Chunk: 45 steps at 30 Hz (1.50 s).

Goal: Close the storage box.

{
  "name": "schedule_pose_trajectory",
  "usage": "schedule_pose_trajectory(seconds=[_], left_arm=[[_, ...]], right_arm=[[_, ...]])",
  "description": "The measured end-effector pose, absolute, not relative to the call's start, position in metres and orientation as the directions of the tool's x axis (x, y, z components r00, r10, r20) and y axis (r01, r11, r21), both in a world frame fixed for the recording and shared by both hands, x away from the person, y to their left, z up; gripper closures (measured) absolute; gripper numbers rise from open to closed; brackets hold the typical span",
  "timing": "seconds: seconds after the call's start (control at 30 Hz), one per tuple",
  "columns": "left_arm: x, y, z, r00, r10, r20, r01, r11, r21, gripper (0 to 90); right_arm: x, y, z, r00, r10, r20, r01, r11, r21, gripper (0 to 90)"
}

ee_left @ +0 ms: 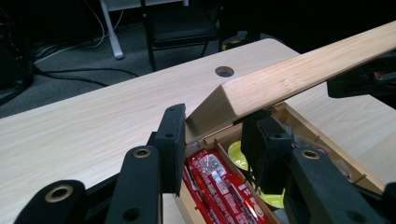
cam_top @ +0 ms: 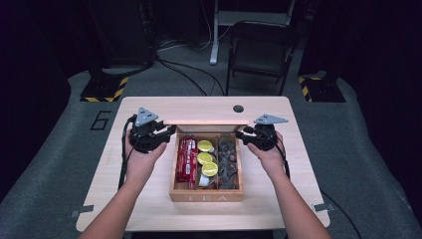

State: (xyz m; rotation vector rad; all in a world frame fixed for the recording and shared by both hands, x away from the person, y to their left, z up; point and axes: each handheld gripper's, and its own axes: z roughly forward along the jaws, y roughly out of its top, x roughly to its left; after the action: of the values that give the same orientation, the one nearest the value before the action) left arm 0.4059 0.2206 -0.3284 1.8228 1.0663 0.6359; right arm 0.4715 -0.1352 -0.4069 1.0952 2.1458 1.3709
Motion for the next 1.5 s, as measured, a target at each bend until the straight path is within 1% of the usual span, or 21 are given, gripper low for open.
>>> schedule_pose_trajectory(seconds=[0.2,0.37,0.5,0.6,0.73,0.8,0.93,1.0,1.13,1.2,1.33,1.37,1.5], left_arm=[[0.411,0.222,-0.327,0.498,0.867,-0.023,0.407,-0.210,0.889,61.1],[0.418,0.223,-0.323,0.503,0.864,-0.033,0.413,-0.206,0.887,61.4],[0.420,0.225,-0.322,0.506,0.862,-0.040,0.414,-0.202,0.888,61.7],[0.418,0.224,-0.324,0.506,0.862,-0.037,0.405,-0.200,0.892,61.7],[0.415,0.225,-0.325,0.515,0.857,-0.024,0.404,-0.218,0.888,61.7],[0.413,0.224,-0.326,0.517,0.856,-0.019,0.402,-0.224,0.888,61.7],[0.407,0.224,-0.328,0.521,0.853,0.001,0.400,-0.245,0.883,61.7],[0.404,0.224,-0.329,0.530,0.848,0.007,0.399,-0.257,0.880,61.5],[0.396,0.228,-0.334,0.550,0.835,-0.015,0.394,-0.243,0.886,59.3],[0.392,0.227,-0.337,0.549,0.836,-0.005,0.388,-0.249,0.887,59.0],[0.384,0.226,-0.342,0.558,0.830,0.020,0.380,-0.277,0.882,58.8],[0.382,0.227,-0.344,0.561,0.828,0.024,0.375,-0.280,0.884,58.7],[0.374,0.229,-0.352,0.573,0.820,0.006,0.378,-0.271,0.885,57.7]], right_arm=[[0.462,-0.139,-0.398,-0.628,0.775,0.067,0.383,0.233,0.894,54.8],[0.450,-0.137,-0.376,-0.628,0.777,0.044,0.346,0.228,0.910,52.5],[0.447,-0.134,-0.362,-0.640,0.767,0.050,0.364,0.245,0.899,51.9],[0.443,-0.132,-0.352,-0.643,0.766,0.012,0.353,0.282,0.892,51.8],[0.434,-0.136,-0.340,-0.650,0.760,0.011,0.327,0.266,0.907,51.4],[0.430,-0.137,-0.337,-0.649,0.761,0.007,0.330,0.273,0.904,50.1],[0.425,-0.138,-0.335,-0.667,0.745,0.017,0.320,0.265,0.910,48.4],[0.422,-0.136,-0.335,-0.674,0.738,0.011,0.313,0.271,0.910,49.4],[0.417,-0.133,-0.336,-0.694,0.719,-0.025,0.292,0.314,0.903,51.9],[0.414,-0.133,-0.337,-0.701,0.713,-0.028,0.294,0.325,0.899,53.1],[0.408,-0.134,-0.343,-0.710,0.704,-0.016,0.296,0.320,0.900,53.7],[0.406,-0.134,-0.344,-0.716,0.698,-0.033,0.278,0.328,0.903,53.7],[0.396,-0.133,-0.351,-0.717,0.695,-0.051,0.276,0.351,0.895,53.4]])
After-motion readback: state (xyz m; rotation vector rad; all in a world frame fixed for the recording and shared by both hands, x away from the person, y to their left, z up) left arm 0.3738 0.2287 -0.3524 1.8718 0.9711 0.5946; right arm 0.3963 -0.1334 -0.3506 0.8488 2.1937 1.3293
